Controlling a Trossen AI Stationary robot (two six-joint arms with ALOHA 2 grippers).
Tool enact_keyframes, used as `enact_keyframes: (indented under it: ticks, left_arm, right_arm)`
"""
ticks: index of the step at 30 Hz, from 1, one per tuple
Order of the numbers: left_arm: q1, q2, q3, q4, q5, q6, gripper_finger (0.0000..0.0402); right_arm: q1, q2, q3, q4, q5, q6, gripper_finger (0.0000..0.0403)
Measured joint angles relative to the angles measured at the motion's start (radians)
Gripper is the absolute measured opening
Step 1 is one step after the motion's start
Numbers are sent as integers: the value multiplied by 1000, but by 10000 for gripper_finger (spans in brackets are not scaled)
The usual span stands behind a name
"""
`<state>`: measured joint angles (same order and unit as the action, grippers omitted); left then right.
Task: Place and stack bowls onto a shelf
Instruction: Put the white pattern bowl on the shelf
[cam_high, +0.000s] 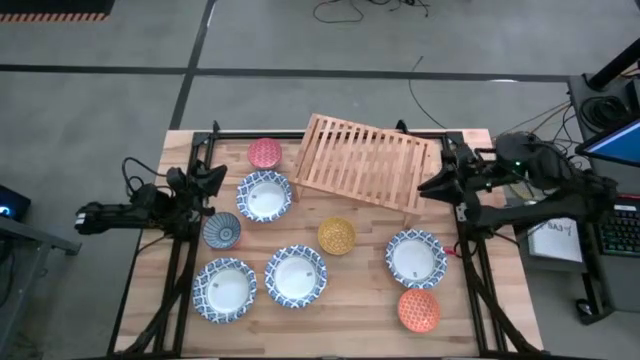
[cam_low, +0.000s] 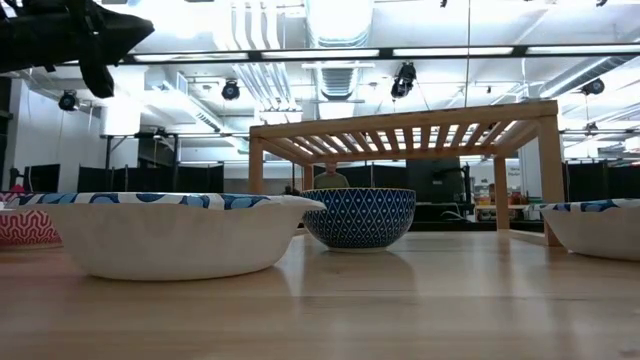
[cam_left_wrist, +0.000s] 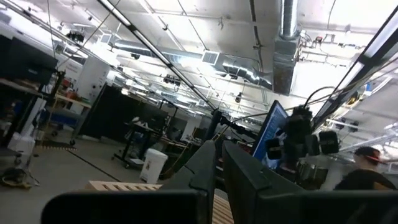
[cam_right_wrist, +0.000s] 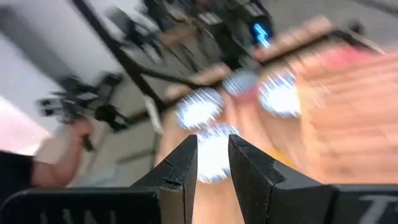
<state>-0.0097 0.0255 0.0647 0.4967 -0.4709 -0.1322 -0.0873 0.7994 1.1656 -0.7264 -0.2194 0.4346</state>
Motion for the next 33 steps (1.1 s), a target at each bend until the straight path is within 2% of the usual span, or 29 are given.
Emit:
enact_keyframes:
  ticks: [4,8,11,16,19,23,26,29,33]
  left_arm:
    - [0,0,0,17,0,24,13]
    - [0,0,0,52,-1,69,13]
    - [0,0,0,62,-1,101,13]
    - [0,0,0,67,-12,135,13]
    - [0,0,0,67,-18,152,13]
    - [0,0,0,65,-18,155,13]
    - [0,0,0,65,-18,154,13]
    - [0,0,0,65,-18,151,13]
    - [0,0,0,64,-18,150,13]
  right_arm:
    - [50,110,136,-216,119,101,82]
    - [93,190,209,-335,116,223,82]
    - [131,239,215,-414,110,346,82]
    - [219,282,200,-569,29,609,82]
    - [288,317,183,-610,37,737,82]
    - [383,348,159,-612,43,798,82]
    - [452,385,138,-609,101,851,82]
    - [488,441,127,-601,141,887,82]
    - [506,515,128,-597,142,897,82]
